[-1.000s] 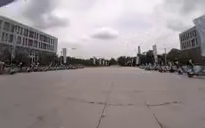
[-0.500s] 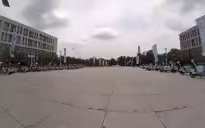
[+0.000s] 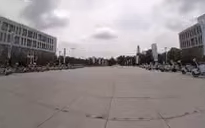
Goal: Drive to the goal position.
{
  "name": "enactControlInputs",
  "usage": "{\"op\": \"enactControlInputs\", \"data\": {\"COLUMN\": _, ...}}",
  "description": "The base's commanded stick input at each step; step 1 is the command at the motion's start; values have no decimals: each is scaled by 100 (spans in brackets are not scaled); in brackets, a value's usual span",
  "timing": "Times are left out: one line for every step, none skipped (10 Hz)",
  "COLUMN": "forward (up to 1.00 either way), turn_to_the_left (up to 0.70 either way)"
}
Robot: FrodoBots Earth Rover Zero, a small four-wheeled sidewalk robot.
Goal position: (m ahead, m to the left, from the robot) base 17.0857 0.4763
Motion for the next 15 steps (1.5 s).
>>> {"op": "enactControlInputs", "data": {"forward": 45, "turn_to_the_left": 0}}
{"op": "enactControlInputs", "data": {"forward": 45, "turn_to_the_left": 0}}
{"op": "enactControlInputs", "data": {"forward": 45, "turn_to_the_left": 0}}
{"op": "enactControlInputs", "data": {"forward": 45, "turn_to_the_left": 0}}
{"op": "enactControlInputs", "data": {"forward": 45, "turn_to_the_left": 0}}
{"op": "enactControlInputs", "data": {"forward": 45, "turn_to_the_left": 0}}
{"op": "enactControlInputs", "data": {"forward": 45, "turn_to_the_left": 0}}
{"op": "enactControlInputs", "data": {"forward": 45, "turn_to_the_left": 0}}
{"op": "enactControlInputs", "data": {"forward": 45, "turn_to_the_left": 0}}
{"op": "enactControlInputs", "data": {"forward": 45, "turn_to_the_left": 0}}
{"op": "enactControlInputs", "data": {"forward": 45, "turn_to_the_left": 0}}
{"op": "enactControlInputs", "data": {"forward": 45, "turn_to_the_left": 0}}
{"op": "enactControlInputs", "data": {"forward": 45, "turn_to_the_left": 0}}
{"op": "enactControlInputs", "data": {"forward": 45, "turn_to_the_left": 0}}
{"op": "enactControlInputs", "data": {"forward": 45, "turn_to_the_left": 0}}
